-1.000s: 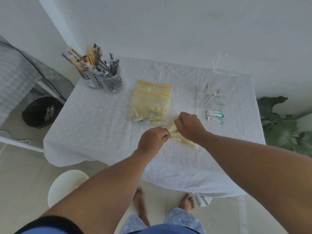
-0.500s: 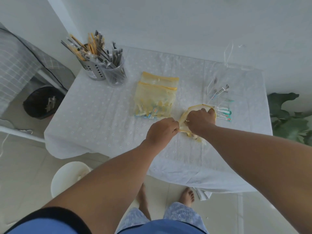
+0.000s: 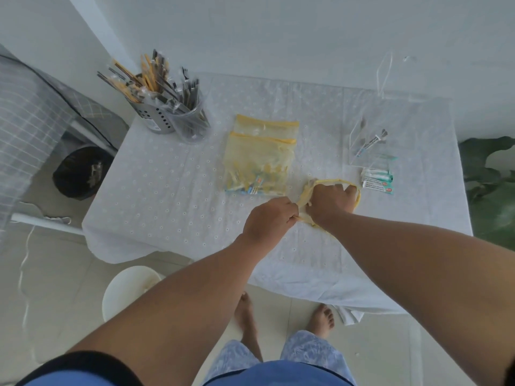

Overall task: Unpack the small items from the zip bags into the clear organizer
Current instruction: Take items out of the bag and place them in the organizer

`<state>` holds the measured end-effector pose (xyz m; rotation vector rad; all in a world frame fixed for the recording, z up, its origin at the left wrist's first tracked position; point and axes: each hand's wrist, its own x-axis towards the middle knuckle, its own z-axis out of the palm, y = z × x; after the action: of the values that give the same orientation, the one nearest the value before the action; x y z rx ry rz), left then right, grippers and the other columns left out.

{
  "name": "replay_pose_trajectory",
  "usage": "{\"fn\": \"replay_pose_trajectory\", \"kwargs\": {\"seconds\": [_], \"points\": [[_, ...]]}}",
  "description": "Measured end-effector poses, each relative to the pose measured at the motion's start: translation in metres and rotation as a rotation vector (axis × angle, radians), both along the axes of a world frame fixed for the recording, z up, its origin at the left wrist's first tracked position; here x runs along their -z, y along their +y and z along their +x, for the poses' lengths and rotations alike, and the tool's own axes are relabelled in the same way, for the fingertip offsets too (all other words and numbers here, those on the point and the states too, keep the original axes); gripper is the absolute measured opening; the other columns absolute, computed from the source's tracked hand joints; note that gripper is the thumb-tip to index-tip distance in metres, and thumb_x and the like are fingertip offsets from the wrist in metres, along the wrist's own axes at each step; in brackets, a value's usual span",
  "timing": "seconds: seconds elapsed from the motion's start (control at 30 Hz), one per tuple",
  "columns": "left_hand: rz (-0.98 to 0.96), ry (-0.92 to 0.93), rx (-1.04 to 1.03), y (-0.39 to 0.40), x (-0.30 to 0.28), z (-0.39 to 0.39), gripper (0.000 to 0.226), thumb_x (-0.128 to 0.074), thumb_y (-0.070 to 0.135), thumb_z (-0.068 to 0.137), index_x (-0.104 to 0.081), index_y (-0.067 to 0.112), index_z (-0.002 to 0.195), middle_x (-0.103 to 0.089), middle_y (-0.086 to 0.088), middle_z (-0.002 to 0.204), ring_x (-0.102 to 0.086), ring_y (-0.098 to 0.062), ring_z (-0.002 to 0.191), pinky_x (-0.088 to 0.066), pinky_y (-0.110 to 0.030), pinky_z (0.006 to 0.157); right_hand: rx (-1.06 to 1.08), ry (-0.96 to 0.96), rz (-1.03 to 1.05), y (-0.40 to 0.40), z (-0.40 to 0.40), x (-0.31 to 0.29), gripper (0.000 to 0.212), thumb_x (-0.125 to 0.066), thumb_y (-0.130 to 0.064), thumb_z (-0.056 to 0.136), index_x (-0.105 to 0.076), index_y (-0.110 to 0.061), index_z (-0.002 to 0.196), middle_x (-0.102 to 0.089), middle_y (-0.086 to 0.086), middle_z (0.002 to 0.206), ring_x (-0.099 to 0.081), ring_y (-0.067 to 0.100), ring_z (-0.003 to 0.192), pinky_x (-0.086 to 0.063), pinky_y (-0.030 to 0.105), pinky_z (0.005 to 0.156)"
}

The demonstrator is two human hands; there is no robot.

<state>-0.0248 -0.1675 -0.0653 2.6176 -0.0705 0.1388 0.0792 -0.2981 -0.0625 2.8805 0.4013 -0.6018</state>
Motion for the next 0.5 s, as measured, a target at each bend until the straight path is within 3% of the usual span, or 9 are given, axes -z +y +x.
{"fn": "replay_pose_trajectory", "kwargs": {"seconds": [0.17, 0.3, 0.4, 0.5], "points": [[0.02, 0.023, 0.008, -0.001, 0.005, -0.003, 0.006, -0.076, 0.017, 0.08, -0.071, 0.015, 0.078, -0.065, 0.0, 0.078, -0.062, -0.02, 0.068, -0.049, -0.032, 0.046, 0.031, 0.0, 0.036, -0.001, -0.01, 0.014, 0.025, -0.055, -0.026, 0.09, -0.059, -0.027, 0.115, -0.07, -0.003, 0.104, -0.05, 0.023, 0.118, -0.03, 0.045, 0.097], [0.037, 0.064, -0.005, -0.001, 0.007, -0.007, 0.006, -0.072, 0.017, 0.084, -0.071, 0.013, 0.08, -0.065, -0.001, 0.08, -0.062, -0.021, 0.069, -0.05, -0.034, 0.048, 0.018, 0.079, 0.036, -0.008, -0.006, 0.007, 0.01, -0.051, -0.035, 0.093, -0.058, -0.03, 0.098, -0.062, -0.004, 0.101, -0.048, 0.024, 0.121, -0.028, 0.048, 0.102], [0.035, 0.104, -0.024, -0.005, 0.005, -0.009, 0.008, -0.069, 0.017, 0.087, -0.071, 0.012, 0.081, -0.065, -0.002, 0.081, -0.061, -0.022, 0.071, -0.049, -0.034, 0.051, 0.008, 0.142, 0.114, -0.016, -0.009, 0.005, 0.014, -0.049, -0.036, 0.095, -0.056, -0.03, 0.105, -0.056, -0.003, 0.097, -0.052, 0.026, 0.12, -0.029, 0.047, 0.103], [0.024, 0.137, -0.056, -0.006, 0.002, -0.01, 0.009, -0.069, 0.017, 0.087, -0.071, 0.011, 0.081, -0.064, -0.005, 0.081, -0.061, -0.024, 0.071, -0.047, -0.034, 0.054, -0.031, 0.2, 0.276, -0.023, -0.011, 0.005, 0.018, -0.048, -0.031, 0.099, -0.058, -0.022, 0.112, -0.062, 0.0, 0.102, -0.06, 0.029, 0.113, -0.04, 0.035, 0.088]]}}
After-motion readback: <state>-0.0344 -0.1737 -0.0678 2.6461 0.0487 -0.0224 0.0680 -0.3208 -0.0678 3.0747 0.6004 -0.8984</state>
